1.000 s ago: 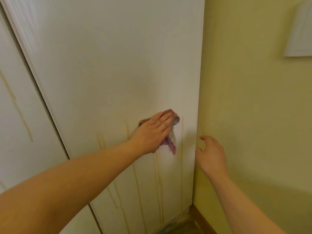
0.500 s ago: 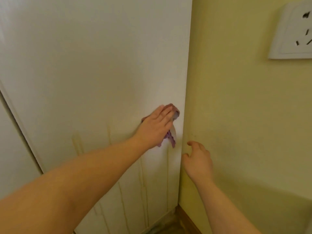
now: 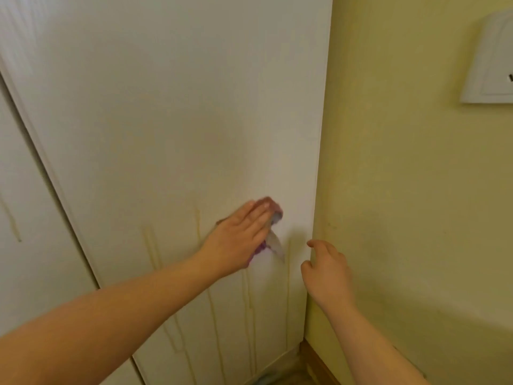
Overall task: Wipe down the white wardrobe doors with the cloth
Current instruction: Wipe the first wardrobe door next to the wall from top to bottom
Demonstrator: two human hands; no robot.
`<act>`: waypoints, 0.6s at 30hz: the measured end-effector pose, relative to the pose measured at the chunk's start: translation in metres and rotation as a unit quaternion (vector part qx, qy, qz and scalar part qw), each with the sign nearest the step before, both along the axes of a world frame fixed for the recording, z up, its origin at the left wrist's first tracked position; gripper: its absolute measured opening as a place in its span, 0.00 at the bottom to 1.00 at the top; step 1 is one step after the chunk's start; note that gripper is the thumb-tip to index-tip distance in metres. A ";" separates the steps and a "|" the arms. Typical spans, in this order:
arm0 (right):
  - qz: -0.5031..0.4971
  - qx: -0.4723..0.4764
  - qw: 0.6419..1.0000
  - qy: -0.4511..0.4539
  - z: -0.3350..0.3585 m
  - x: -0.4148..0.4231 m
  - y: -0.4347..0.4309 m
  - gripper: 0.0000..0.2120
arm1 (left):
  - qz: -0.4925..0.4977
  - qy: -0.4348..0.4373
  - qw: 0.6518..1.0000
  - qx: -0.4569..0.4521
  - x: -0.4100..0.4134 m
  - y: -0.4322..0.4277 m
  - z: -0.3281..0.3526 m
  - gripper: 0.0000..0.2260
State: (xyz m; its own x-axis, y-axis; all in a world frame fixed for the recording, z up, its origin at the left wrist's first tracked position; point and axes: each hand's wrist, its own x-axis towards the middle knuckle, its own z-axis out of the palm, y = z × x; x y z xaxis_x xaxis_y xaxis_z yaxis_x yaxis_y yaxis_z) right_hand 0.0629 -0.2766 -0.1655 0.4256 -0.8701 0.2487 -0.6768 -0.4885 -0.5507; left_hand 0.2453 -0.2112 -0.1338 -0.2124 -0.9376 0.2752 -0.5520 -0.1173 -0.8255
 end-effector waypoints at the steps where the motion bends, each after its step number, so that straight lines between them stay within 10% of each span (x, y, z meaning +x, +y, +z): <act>1: 0.008 -0.005 1.000 0.005 0.000 0.002 0.003 0.22 | -0.013 -0.024 0.999 0.035 0.005 0.011 -0.011 0.23; 10: 0.067 -0.055 0.996 -0.009 0.001 0.018 0.020 0.22 | 0.004 0.055 0.994 -0.089 0.017 0.047 0.025 0.23; 15: 0.081 -0.066 0.994 0.004 0.001 0.016 0.024 0.22 | -0.001 -0.057 0.994 0.093 0.032 0.085 -0.011 0.27; 18: 0.092 -0.058 0.994 -0.011 0.003 0.018 0.028 0.22 | -0.017 0.004 0.999 -0.052 0.039 0.096 0.021 0.26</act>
